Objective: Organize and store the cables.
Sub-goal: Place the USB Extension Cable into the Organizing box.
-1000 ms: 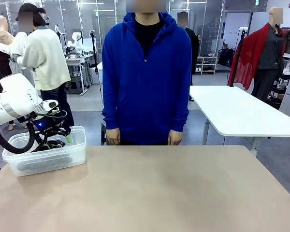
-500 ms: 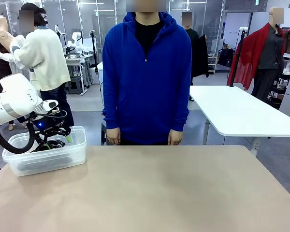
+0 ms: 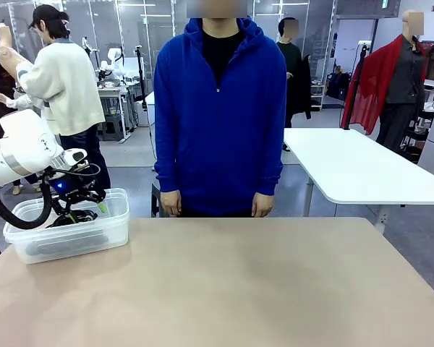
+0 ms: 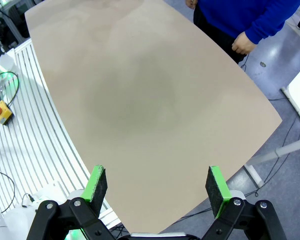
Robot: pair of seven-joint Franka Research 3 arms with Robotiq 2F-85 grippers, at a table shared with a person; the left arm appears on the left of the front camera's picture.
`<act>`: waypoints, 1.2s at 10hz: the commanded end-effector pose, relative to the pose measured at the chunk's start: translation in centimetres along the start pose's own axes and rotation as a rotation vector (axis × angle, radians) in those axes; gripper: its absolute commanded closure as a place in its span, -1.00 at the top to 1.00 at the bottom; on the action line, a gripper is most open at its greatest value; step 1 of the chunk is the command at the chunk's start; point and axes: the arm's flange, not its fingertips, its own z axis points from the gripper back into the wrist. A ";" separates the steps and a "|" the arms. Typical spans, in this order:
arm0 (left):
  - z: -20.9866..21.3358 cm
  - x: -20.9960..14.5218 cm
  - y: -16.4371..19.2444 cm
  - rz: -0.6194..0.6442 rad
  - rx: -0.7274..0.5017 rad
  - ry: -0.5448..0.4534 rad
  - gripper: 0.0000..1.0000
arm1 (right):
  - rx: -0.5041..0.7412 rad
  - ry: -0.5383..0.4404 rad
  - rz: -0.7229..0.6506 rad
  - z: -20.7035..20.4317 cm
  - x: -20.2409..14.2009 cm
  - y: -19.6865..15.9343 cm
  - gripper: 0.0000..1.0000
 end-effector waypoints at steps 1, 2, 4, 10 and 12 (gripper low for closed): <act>3.0 -1.8 0.1 -0.052 0.007 -0.065 1.00 | -0.003 -0.010 0.009 0.0 0.0 -0.1 1.00; 4.9 -3.2 0.4 -0.104 0.016 -0.072 1.00 | -0.003 -0.010 0.009 0.0 0.0 -0.1 1.00; 6.7 -4.7 0.1 -0.231 0.078 -0.054 1.00 | -0.003 -0.010 0.009 0.0 0.0 -0.1 1.00; 7.7 -5.7 -1.2 -0.342 0.085 -0.062 1.00 | -0.003 -0.010 0.009 0.0 0.0 -0.1 1.00; 7.7 -5.7 -1.2 -0.342 0.085 -0.062 1.00 | -0.003 -0.010 0.009 0.0 0.0 -0.1 1.00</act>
